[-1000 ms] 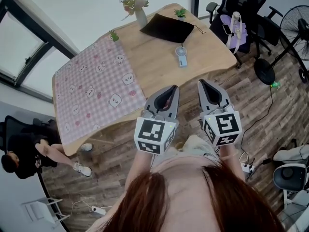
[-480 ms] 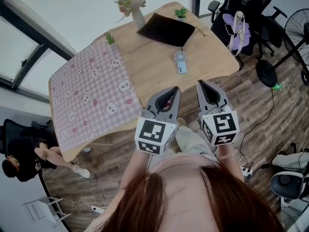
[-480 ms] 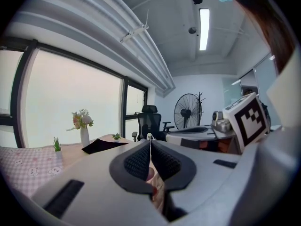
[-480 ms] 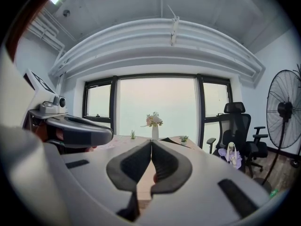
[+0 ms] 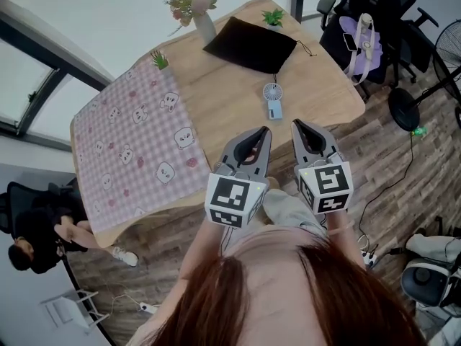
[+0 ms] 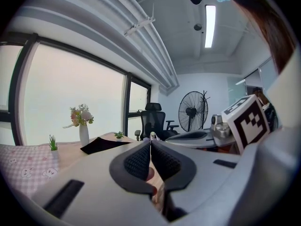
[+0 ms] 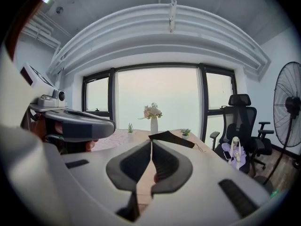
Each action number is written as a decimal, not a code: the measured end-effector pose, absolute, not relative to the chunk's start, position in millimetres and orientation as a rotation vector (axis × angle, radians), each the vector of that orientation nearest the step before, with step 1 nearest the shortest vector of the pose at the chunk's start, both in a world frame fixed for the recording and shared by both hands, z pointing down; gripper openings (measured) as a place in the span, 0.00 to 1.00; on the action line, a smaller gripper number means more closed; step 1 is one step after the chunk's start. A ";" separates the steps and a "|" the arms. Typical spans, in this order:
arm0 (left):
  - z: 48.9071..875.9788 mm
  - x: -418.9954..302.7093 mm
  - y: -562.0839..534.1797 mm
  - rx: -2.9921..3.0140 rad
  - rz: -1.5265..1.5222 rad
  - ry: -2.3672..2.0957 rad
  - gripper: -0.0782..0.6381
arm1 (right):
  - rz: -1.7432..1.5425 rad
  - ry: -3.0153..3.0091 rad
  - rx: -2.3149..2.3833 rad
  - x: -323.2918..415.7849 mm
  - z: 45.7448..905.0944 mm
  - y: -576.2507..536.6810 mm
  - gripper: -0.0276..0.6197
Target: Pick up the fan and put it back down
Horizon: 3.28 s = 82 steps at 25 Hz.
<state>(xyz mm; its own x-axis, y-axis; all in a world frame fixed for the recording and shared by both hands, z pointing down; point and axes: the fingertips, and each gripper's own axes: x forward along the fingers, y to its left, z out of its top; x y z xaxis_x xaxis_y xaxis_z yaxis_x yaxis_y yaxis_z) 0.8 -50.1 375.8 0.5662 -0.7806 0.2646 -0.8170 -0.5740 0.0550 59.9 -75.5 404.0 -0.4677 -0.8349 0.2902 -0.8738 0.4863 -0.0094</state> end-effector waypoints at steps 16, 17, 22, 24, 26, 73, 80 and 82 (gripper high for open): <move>408.6 -5.0 -117.5 2.504 0.307 -1.438 0.13 | 0.340 -2.447 1.258 46.5 462.5 -140.2 0.14; 411.1 -5.6 -119.8 2.499 0.307 -1.441 0.13 | 0.345 -2.444 1.247 45.1 466.3 -142.2 0.14; 424.6 -10.2 -125.0 2.474 0.309 -1.436 0.13 | 0.361 -2.415 1.232 39.9 486.2 -150.9 0.18; 430.3 -11.7 -126.2 2.469 0.315 -1.426 0.13 | 0.366 -2.398 1.234 38.5 493.9 -154.1 0.20; 435.1 -13.1 -128.3 2.466 0.322 -1.414 0.13 | 0.371 -2.376 1.242 37.9 502.0 -158.5 0.22; 512.9 -41.4 -204.5 2.321 0.382 -1.223 0.13 | 0.732 -2.023 1.299 22.1 661.6 -216.7 0.44; 523.9 -44.0 -213.8 2.289 0.391 -1.205 0.13 | 0.751 -1.983 1.306 18.7 670.2 -223.8 0.45; 526.2 -43.9 -216.3 2.283 0.394 -1.202 0.13 | 0.737 -1.969 1.315 18.0 670.8 -225.3 0.46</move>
